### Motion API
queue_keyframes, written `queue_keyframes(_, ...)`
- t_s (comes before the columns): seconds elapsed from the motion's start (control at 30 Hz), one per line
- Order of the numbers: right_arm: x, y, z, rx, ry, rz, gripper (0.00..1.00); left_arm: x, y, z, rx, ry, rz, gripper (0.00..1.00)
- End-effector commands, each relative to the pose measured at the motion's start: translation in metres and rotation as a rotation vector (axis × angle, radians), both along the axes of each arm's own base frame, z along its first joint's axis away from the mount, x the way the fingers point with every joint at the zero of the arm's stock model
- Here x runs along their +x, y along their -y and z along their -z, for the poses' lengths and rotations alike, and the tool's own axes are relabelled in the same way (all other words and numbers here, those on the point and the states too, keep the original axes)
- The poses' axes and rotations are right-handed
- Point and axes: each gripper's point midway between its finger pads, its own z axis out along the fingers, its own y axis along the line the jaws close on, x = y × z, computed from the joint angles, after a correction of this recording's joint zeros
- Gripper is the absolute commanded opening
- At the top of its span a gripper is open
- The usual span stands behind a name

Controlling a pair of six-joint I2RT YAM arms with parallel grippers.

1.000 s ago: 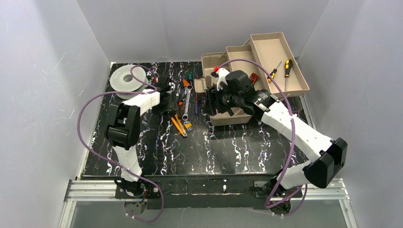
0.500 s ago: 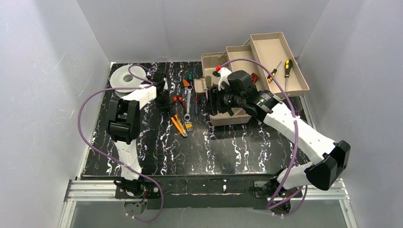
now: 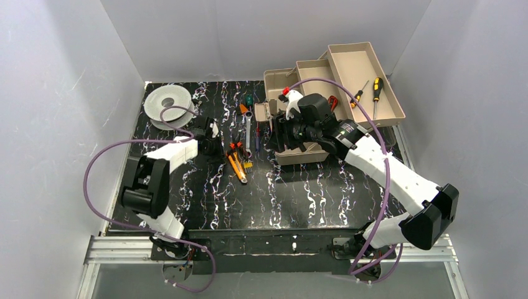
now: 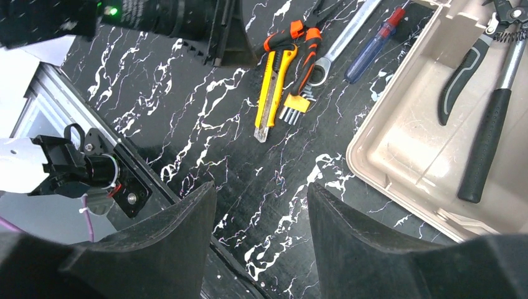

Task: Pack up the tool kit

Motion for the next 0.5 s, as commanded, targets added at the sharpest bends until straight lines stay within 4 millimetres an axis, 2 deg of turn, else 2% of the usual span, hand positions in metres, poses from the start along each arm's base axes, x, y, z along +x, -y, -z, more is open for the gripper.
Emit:
queue_keyframes(0.0,-0.004,-0.01,-0.012,0.056,0.004,-0.03,0.63,0.003,0.022,-0.048,-0.124,0.181,0.03,0.0)
queue_keyframes(0.13,-0.007,-0.021,-0.002,0.054,-0.063,-0.058,0.64,-0.007,0.025,-0.064,-0.147,0.264,0.027,0.0)
queue_keyframes(0.27,-0.011,-0.033,0.011,0.066,-0.147,-0.08,0.66,-0.021,0.039,-0.083,-0.216,0.393,0.089,0.0)
queue_keyframes(0.37,-0.012,-0.041,0.014,0.086,-0.201,-0.077,0.69,-0.031,0.051,-0.098,-0.234,0.505,0.142,0.0)
queue_keyframes(0.47,-0.011,-0.044,0.016,0.106,-0.223,-0.056,0.72,-0.04,0.054,-0.109,-0.246,0.603,0.152,0.0)
